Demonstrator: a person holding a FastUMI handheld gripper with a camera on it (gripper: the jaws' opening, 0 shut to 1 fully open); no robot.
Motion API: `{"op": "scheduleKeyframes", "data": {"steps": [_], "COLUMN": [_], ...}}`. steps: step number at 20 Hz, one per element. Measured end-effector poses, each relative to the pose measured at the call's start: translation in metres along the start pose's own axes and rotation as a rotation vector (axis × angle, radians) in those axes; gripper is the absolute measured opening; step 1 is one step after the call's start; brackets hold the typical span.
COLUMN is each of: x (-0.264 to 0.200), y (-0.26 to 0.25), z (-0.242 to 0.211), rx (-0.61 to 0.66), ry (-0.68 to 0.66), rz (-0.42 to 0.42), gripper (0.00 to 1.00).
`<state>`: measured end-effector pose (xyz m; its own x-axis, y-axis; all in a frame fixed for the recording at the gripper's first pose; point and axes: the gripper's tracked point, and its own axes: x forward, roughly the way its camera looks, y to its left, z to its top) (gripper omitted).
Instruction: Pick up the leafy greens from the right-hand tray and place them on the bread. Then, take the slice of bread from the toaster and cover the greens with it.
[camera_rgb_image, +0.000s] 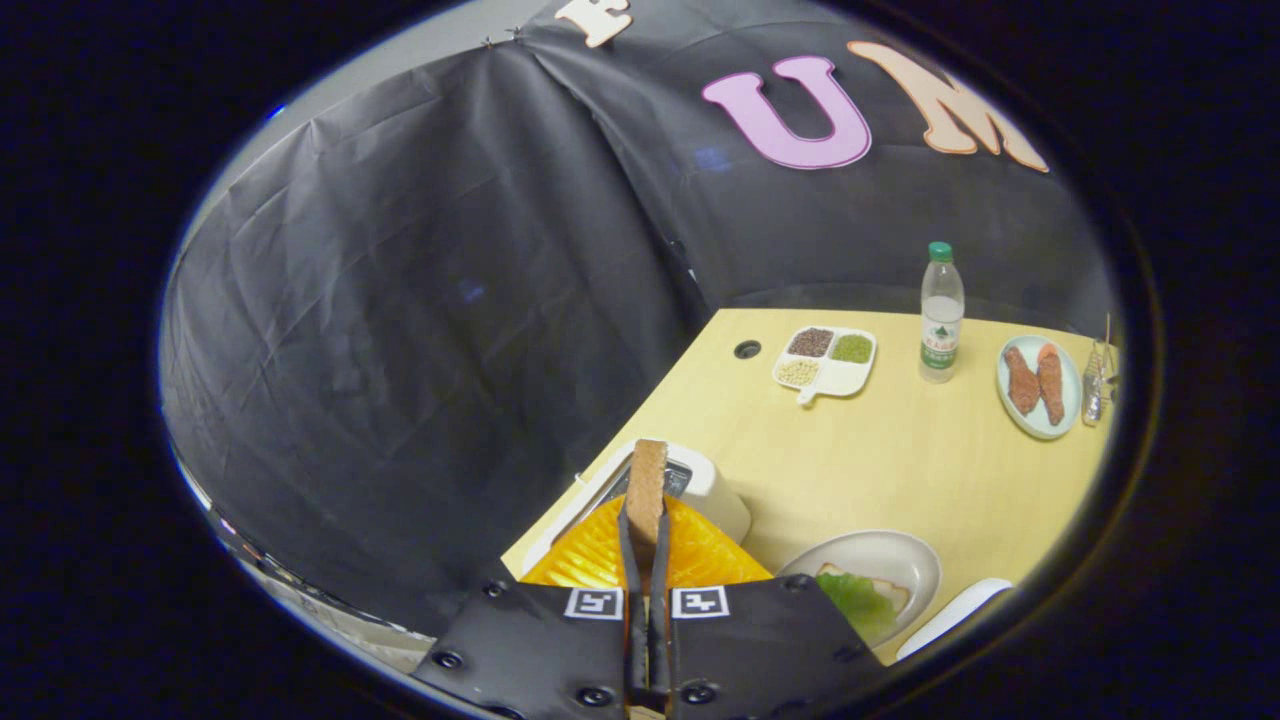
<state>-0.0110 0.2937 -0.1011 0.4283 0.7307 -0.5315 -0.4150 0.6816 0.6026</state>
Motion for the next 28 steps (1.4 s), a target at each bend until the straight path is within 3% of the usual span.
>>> {"op": "scheduleKeyframes", "data": {"steps": [12, 28], "x": [-0.026, -0.027], "y": [-0.082, -0.147], "z": [-0.034, -0.109], "rx": [0.080, 0.275], "ry": [0.002, 0.054], "rz": [-0.106, -0.124], "gripper": [0.04, 0.04]}}
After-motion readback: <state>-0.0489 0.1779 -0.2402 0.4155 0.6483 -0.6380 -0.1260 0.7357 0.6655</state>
